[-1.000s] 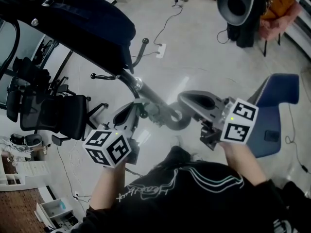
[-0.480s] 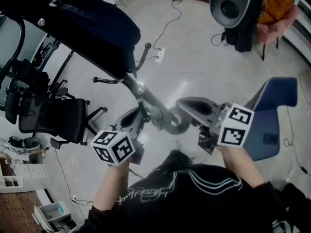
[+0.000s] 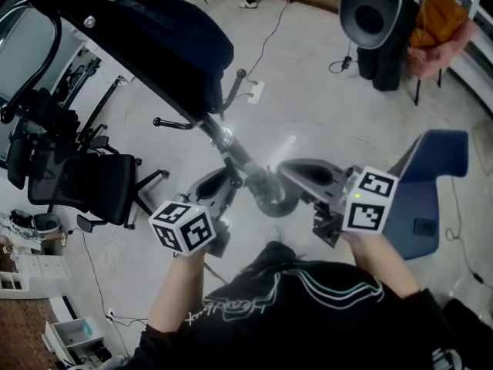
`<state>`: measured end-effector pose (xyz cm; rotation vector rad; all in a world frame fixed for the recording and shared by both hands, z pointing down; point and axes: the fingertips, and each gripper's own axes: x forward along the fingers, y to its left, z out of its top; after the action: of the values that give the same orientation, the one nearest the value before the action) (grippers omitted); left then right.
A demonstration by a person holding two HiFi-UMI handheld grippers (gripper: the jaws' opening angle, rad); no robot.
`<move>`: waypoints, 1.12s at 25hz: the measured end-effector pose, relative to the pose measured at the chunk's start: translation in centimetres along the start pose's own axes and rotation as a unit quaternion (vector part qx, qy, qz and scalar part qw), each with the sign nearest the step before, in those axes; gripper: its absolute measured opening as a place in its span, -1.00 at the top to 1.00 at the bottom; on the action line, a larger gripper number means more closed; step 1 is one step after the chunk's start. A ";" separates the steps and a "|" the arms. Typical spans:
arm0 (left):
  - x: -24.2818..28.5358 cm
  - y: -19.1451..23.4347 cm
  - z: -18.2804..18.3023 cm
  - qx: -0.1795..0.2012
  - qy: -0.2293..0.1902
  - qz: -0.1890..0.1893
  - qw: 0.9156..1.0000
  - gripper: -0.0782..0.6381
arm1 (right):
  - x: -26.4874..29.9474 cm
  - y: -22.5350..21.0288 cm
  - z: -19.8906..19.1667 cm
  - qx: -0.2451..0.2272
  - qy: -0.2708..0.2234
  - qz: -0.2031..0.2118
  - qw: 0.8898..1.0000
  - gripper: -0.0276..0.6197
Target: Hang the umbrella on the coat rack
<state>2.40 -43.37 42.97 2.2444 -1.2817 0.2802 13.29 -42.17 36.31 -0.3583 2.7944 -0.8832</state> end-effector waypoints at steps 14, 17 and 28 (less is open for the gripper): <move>-8.8 -8.3 -1.8 -0.099 -0.093 -0.084 0.987 0.59 | -2.5 6.2 -1.7 -0.059 0.071 0.037 0.995 0.87; -10.1 -10.0 -0.2 -0.090 -0.121 -0.108 0.983 0.71 | -2.4 7.1 -1.5 -0.071 0.077 0.047 0.993 0.88; -14.1 -15.5 3.4 0.023 -0.145 -0.176 0.973 0.79 | -3.7 14.3 -0.9 -0.132 0.076 0.071 0.986 0.88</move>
<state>7.78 -28.59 28.73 2.5686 -0.9905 -0.1566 14.15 -29.34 29.07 -0.1299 3.0389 -0.5306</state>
